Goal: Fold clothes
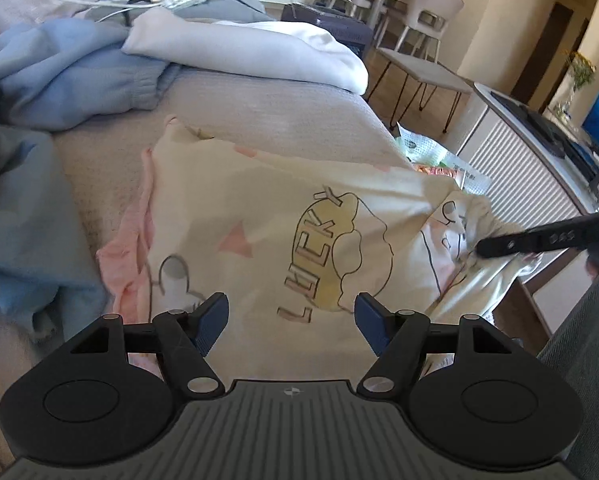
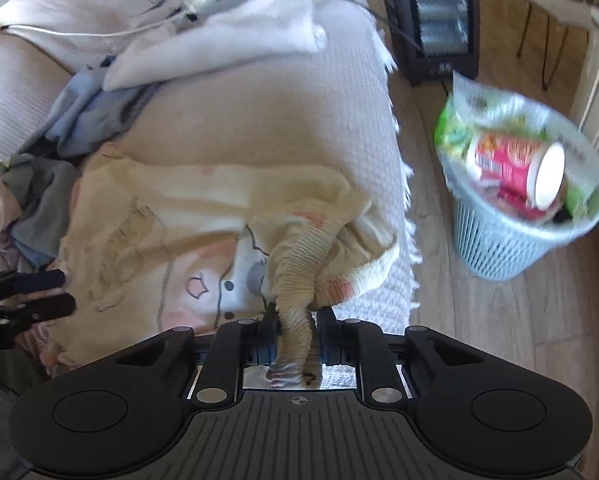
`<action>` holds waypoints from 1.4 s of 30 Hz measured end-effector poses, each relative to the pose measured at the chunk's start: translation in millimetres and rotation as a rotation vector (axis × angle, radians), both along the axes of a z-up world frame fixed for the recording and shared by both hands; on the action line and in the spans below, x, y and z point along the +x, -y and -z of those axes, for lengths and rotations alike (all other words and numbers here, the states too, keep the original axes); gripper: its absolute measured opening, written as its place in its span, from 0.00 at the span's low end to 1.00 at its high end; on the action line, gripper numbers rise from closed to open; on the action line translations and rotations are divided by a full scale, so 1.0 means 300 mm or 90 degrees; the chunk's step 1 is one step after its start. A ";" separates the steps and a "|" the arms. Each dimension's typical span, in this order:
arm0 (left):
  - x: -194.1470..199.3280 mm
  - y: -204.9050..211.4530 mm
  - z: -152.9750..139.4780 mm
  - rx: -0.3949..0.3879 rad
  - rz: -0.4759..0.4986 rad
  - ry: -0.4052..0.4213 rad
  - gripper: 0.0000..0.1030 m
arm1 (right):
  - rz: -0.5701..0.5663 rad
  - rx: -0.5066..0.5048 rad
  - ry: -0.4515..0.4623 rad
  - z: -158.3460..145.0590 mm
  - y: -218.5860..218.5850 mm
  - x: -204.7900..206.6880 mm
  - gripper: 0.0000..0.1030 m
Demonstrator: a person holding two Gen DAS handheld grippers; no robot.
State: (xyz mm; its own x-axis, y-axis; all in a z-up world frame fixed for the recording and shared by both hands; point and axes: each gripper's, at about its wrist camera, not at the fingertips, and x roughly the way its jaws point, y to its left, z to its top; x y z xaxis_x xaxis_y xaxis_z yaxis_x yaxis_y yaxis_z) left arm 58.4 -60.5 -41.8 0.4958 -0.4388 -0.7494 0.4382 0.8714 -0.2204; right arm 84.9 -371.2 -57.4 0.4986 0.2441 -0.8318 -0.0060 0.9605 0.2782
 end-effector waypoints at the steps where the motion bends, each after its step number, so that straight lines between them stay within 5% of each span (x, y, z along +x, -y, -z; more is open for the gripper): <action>1: -0.009 -0.014 0.002 -0.007 -0.005 -0.002 0.65 | -0.006 -0.004 0.006 -0.026 -0.003 0.000 0.18; 10: -0.100 -0.087 0.036 -0.019 -0.014 -0.012 0.65 | -0.115 -0.044 0.030 -0.263 -0.142 0.087 0.18; 18: -0.154 -0.095 0.047 -0.053 -0.021 -0.021 0.66 | -0.364 -0.076 0.025 -0.376 -0.582 0.216 0.18; 24: -0.160 -0.108 0.074 -0.067 -0.049 -0.040 0.66 | -0.535 -0.151 -0.033 -0.230 -0.908 0.282 0.23; 29: -0.147 -0.115 0.087 -0.074 -0.074 -0.052 0.67 | -0.573 -0.150 -0.101 -0.082 -1.048 0.286 0.27; 32: -0.134 -0.107 0.085 -0.072 -0.074 -0.052 0.67 | -0.598 -0.123 -0.067 -0.144 -1.046 0.253 0.28; 36: -0.112 -0.096 0.087 -0.064 -0.074 -0.048 0.67 | -0.577 -0.065 -0.006 -0.269 -0.962 0.257 0.59; 40: -0.093 -0.104 0.097 -0.059 -0.092 -0.052 0.67 | -0.540 -0.101 0.060 -0.346 -0.834 0.294 0.59; 42: -0.093 -0.113 0.085 -0.057 -0.115 -0.040 0.67 | -0.513 -0.118 0.044 -0.339 -0.759 0.334 0.58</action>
